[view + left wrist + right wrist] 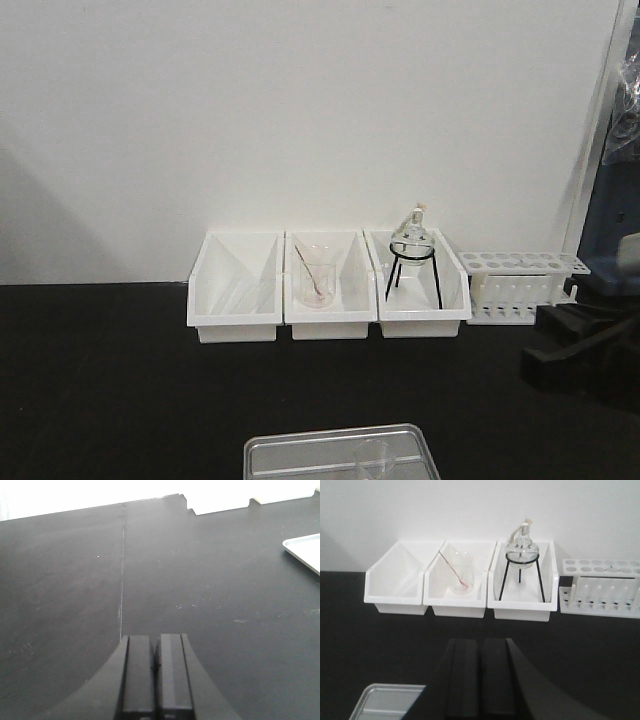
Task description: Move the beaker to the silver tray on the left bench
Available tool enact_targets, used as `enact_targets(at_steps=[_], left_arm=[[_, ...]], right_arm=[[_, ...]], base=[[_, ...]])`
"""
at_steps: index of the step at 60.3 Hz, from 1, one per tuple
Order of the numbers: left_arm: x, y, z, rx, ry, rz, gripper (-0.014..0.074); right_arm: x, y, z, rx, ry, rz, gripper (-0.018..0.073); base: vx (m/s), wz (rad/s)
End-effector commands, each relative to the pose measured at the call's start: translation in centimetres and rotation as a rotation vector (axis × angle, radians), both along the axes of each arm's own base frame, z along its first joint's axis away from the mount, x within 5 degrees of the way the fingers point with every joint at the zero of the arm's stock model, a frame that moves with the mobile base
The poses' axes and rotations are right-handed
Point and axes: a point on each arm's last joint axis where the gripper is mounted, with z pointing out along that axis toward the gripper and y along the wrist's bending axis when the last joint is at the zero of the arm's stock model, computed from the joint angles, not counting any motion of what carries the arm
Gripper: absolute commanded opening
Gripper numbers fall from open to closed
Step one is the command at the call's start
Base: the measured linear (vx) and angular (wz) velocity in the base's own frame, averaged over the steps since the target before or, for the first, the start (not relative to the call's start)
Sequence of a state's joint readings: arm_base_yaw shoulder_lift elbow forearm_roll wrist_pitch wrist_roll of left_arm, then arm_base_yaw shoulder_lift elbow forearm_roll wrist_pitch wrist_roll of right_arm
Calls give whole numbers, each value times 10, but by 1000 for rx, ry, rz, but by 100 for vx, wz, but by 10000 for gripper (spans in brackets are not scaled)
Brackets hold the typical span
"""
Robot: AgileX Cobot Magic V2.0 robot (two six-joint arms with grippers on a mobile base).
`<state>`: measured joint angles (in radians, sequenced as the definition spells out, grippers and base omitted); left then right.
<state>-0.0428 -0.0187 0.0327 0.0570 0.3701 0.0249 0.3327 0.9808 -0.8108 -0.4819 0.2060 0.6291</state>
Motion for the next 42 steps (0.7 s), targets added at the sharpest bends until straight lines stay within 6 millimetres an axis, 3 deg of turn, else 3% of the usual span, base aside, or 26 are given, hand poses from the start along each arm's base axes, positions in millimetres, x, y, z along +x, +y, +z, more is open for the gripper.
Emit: enact_targets(at_steps=[1, 33, 42], left_arm=[[2, -1, 0, -7, -62, -11, 1], [2, -1, 0, -7, -62, -11, 1], [2, -1, 0, -7, -62, -11, 1]], right_arm=[[-16, -4, 28, 40, -138, 23, -15], [-49, -15, 51, 31, -271, 24, -14], [-52, -14, 42, 64, -249, 49, -14]], base=[[0, 0], [0, 0], [0, 0]])
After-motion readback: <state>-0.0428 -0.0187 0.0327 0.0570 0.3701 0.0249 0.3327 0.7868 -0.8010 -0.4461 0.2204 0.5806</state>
